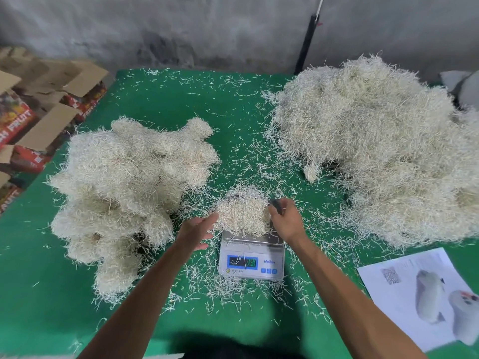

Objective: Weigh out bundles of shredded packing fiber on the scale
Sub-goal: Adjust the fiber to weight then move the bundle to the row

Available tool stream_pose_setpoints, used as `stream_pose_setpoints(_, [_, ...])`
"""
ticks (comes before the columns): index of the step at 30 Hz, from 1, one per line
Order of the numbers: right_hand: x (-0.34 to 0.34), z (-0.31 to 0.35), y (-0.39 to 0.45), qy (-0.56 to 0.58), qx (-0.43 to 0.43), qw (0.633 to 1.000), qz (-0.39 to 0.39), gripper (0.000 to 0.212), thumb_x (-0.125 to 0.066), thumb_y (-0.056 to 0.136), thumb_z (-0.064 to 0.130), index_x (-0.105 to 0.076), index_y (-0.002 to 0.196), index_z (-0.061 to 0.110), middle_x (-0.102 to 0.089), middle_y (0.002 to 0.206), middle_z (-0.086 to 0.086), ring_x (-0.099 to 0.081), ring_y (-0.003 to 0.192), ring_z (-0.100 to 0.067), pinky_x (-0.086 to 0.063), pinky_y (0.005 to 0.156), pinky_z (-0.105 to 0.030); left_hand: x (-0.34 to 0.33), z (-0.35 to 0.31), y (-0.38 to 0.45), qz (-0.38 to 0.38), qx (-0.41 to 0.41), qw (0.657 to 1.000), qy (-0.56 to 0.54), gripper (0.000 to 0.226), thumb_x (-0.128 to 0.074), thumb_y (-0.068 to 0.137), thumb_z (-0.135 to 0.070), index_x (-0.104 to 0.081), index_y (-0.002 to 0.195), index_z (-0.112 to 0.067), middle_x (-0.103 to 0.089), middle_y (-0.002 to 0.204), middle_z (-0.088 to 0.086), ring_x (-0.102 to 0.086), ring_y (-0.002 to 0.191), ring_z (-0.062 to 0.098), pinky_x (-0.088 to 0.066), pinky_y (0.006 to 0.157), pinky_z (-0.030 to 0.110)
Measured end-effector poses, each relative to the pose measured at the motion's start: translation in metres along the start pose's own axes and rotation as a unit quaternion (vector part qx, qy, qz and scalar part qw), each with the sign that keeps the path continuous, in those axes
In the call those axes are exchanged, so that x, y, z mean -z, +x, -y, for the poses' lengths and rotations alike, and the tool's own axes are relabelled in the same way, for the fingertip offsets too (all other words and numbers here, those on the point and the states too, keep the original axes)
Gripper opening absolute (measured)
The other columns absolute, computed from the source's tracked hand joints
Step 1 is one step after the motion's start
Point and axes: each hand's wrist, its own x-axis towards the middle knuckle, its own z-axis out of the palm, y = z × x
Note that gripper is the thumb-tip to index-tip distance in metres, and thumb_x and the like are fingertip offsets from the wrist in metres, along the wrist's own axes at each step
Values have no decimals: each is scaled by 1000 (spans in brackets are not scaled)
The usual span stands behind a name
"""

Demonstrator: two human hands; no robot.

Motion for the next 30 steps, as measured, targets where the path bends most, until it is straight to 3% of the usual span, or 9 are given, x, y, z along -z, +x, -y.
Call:
stream_pose_setpoints(2, [1,0,-1,3,1,1000,-4,35,-58,104,25,-50,137,14,-57,106,17,-67,105,-18,-60,92,-36,0,1,1,-14,9,1000,-12,64,-71,80,-63,-62,119,-13,-67,117,5,-69,97,19,-61,69,36])
stream_pose_setpoints(7, [1,-2,-3,16,5,1000,-12,30,-57,105,22,-52,134,17,-60,111,16,-66,94,-7,-55,67,-16,6,5,3,-12,9,1000,-25,74,-74,76,-66,-60,124,-10,-68,118,7,-71,98,21,-62,76,42])
stream_pose_setpoints(10, [2,-2,-4,21,2,1000,-12,28,-57,105,23,-51,132,19,-57,105,20,-68,87,-3,-54,66,-14,8,4,1,-15,10,999,-32,72,-72,78,-66,-60,125,-12,-68,119,7,-70,98,20,-62,77,42])
stream_pose_setpoints(15, [5,-4,-2,54,-4,998,-10,17,-55,106,17,-46,120,20,-59,95,11,-65,64,10,-47,48,-9,9,-2,-4,-20,2,999,-25,70,-69,81,-65,-59,126,-13,-67,108,-1,-70,96,17,-61,66,33])
stream_pose_setpoints(19, [7,0,-2,60,-10,998,-8,22,-56,106,21,-47,126,17,-60,102,10,-70,73,-11,-52,52,-16,10,-5,-5,-24,9,999,-36,64,-68,84,-62,-60,125,-13,-66,116,5,-69,97,18,-61,69,35])
stream_pose_setpoints(23, [1,-2,-3,42,9,999,-1,24,-54,107,25,-48,129,18,-63,101,12,-72,69,-4,-54,52,-17,2,-10,-4,-36,32,994,-101,74,-71,83,-60,-49,137,-14,-54,132,14,-63,106,27,-63,70,43])
stream_pose_setpoints(25, [-9,2,-4,44,11,999,8,28,-50,108,29,-48,133,16,-63,98,12,-73,79,-6,-62,67,-26,-9,-22,-1,-43,27,992,-119,74,-67,89,-56,-35,148,-24,-41,145,17,-57,114,30,-62,71,47])
stream_pose_setpoints(27, [-25,10,-4,63,9,998,21,36,-47,109,34,-50,134,8,-66,97,1,-74,83,-21,-63,80,-45,-26,-38,5,-45,1,996,-80,65,-52,99,-52,-24,154,-31,-31,157,13,-49,125,32,-55,89,55])
stream_pose_setpoints(30, [-55,32,-11,85,-11,994,74,59,-39,108,52,-47,145,7,-67,107,-2,-66,93,-17,-60,93,-45,-60,-66,9,-32,-4,999,-25,58,-30,106,-52,-30,155,-21,-33,159,9,-40,141,29,-35,114,49])
